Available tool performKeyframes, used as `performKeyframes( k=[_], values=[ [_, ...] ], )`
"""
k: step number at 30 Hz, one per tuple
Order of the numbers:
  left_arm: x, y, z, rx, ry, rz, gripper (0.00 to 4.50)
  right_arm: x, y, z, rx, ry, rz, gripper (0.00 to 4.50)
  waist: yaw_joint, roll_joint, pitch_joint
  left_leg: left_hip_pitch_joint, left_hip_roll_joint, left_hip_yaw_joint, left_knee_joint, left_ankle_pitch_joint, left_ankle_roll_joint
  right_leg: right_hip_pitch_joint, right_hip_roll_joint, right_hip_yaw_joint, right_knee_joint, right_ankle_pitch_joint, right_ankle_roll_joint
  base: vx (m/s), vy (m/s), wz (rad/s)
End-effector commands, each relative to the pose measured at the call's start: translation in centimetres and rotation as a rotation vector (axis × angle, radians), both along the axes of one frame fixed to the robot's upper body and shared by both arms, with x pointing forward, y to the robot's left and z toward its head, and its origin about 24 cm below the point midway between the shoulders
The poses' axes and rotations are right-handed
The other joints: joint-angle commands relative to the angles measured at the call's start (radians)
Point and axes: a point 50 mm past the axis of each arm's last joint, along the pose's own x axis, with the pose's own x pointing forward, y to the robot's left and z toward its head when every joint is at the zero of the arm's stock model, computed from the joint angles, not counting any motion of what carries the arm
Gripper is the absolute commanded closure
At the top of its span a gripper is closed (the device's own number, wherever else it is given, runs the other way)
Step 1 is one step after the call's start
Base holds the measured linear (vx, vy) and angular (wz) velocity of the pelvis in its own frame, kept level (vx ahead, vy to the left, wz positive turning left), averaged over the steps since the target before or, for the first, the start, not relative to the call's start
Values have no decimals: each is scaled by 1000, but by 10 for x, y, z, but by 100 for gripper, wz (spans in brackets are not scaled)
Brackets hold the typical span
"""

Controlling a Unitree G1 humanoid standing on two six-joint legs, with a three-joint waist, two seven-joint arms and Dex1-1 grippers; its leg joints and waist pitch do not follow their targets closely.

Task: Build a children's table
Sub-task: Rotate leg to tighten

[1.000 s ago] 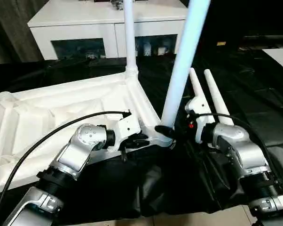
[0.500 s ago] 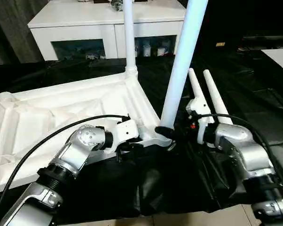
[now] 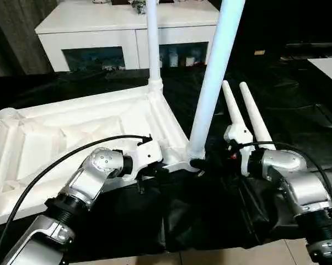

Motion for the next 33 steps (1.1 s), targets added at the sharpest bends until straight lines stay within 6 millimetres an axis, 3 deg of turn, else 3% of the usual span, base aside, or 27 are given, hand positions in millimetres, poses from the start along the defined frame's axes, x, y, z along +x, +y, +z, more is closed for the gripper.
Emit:
performKeyframes(
  k=[1,4,9,12,27,33],
  values=[
    [-7,-6,0,-9,8,-79,446,1,2,-5,-7,-2,-4,16,4,3,-70,6,47,-10,-55,8,117,68,-68,44,-47,231,-317,0,0,0],
    [-8,-5,0,-9,11,-89,446,3,3,-9,-20,-1,-13,16,9,6,-70,8,48,-9,-54,11,117,65,-66,44,-46,221,-318,0,0,0],
    [-7,-2,0,6,5,-85,446,6,6,-16,-38,6,-5,16,13,3,-69,7,47,-8,-56,-11,105,66,-67,44,-48,186,-312,0,0,0],
    [-6,0,0,11,2,-78,446,7,7,-17,-38,7,-2,16,14,3,-71,7,47,-8,-54,13,113,65,-66,44,-45,212,-311,0,0,0],
    [-7,3,-1,19,-1,-78,450,11,10,-19,-5,6,5,156,20,2,-72,7,48,-7,-53,14,123,63,-67,43,-44,201,-309,0,0,0],
    [-7,4,-1,24,-1,-79,450,9,11,-22,0,15,13,176,20,1,-71,6,48,-7,-53,12,124,63,-67,43,-44,192,-308,0,0,0]
  ],
)
